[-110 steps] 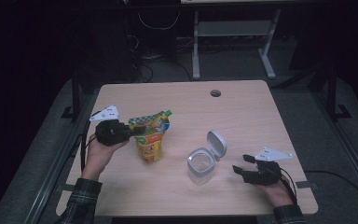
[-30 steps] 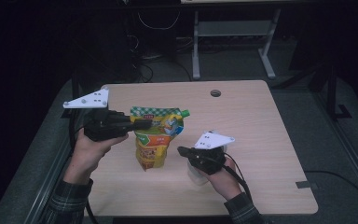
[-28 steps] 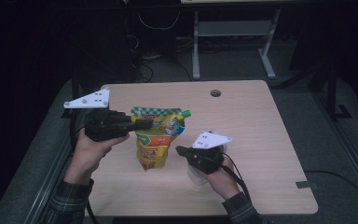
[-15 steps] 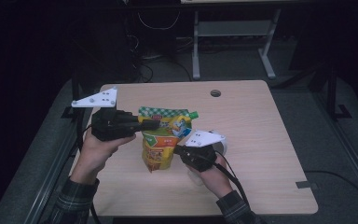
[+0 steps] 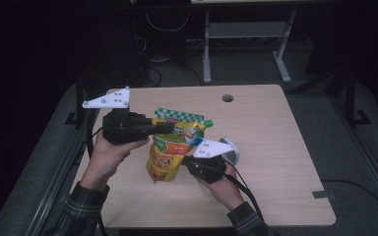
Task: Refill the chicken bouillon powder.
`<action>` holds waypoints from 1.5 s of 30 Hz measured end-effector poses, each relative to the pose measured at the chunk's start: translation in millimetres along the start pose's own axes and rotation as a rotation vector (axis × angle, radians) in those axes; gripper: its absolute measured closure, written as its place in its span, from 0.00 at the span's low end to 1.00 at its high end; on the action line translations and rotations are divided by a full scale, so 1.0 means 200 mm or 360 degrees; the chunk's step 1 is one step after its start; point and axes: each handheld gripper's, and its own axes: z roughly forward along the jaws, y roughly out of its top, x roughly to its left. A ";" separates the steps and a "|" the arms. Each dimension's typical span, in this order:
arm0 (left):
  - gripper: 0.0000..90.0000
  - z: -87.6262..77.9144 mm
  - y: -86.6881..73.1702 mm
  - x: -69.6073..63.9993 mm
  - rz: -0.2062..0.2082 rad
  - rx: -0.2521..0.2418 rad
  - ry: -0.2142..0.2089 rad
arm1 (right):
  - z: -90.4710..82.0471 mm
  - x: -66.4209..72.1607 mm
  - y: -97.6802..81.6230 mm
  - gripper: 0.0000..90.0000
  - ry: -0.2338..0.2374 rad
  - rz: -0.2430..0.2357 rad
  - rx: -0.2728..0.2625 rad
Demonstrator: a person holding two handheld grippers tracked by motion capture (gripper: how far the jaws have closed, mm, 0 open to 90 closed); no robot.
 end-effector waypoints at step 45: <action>1.00 0.27 -0.02 0.05 -0.0063 0.0138 -0.0017 | 0.11 0.15 -0.08 1.00 0.0302 0.0003 -0.0142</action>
